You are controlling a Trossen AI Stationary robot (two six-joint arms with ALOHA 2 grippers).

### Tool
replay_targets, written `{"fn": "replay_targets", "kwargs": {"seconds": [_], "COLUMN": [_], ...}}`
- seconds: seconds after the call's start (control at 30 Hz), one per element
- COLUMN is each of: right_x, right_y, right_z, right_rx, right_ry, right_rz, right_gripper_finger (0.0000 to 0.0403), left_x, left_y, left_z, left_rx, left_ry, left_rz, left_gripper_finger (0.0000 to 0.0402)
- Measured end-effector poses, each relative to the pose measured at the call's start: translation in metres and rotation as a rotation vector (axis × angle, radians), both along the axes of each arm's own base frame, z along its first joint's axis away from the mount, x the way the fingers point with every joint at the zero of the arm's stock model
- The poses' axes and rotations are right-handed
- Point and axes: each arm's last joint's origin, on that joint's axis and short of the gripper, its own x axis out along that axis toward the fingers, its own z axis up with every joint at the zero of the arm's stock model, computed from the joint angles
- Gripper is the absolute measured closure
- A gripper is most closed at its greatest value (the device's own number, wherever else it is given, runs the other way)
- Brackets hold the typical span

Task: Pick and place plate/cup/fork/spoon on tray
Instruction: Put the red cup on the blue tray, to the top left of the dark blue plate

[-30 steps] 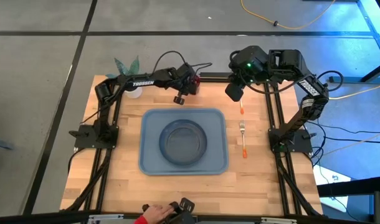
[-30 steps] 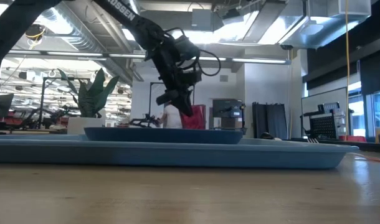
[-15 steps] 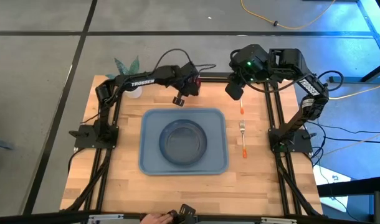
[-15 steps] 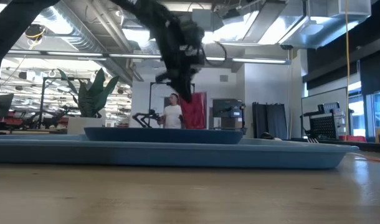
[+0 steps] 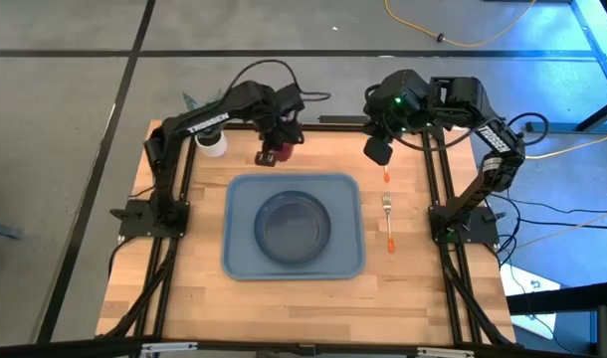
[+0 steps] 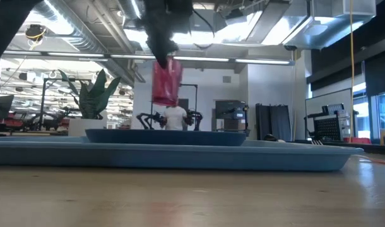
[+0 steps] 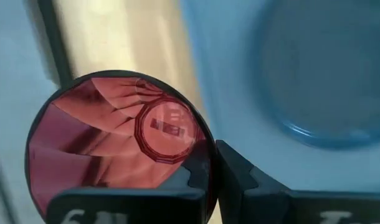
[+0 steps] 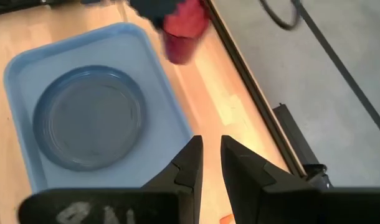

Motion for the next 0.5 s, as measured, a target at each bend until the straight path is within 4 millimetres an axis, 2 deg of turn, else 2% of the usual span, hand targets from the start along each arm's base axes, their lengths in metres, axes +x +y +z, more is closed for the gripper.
{"fn": "replay_targets", "kwargs": {"seconds": [0.27, 0.4, 0.5], "right_x": [0.000, 0.000, 0.000], "right_y": [0.000, 0.000, 0.000], "right_z": [0.000, 0.000, 0.000], "right_rx": [-0.014, -0.023, -0.027], "right_ry": [0.007, 0.012, 0.015], "right_rz": [0.016, 0.028, 0.033], "right_gripper_finger": [0.0341, 0.0341, 0.0341], "left_x": [-0.032, -0.053, -0.074], "left_y": [-0.043, -0.065, -0.076], "left_z": [0.030, 0.033, 0.028], "left_rx": [-0.089, -0.108, -0.100], "left_ry": [0.034, 0.036, 0.022], "left_rz": [0.059, 0.097, 0.149], "left_gripper_finger": [0.0398, 0.0398, 0.0398]}}
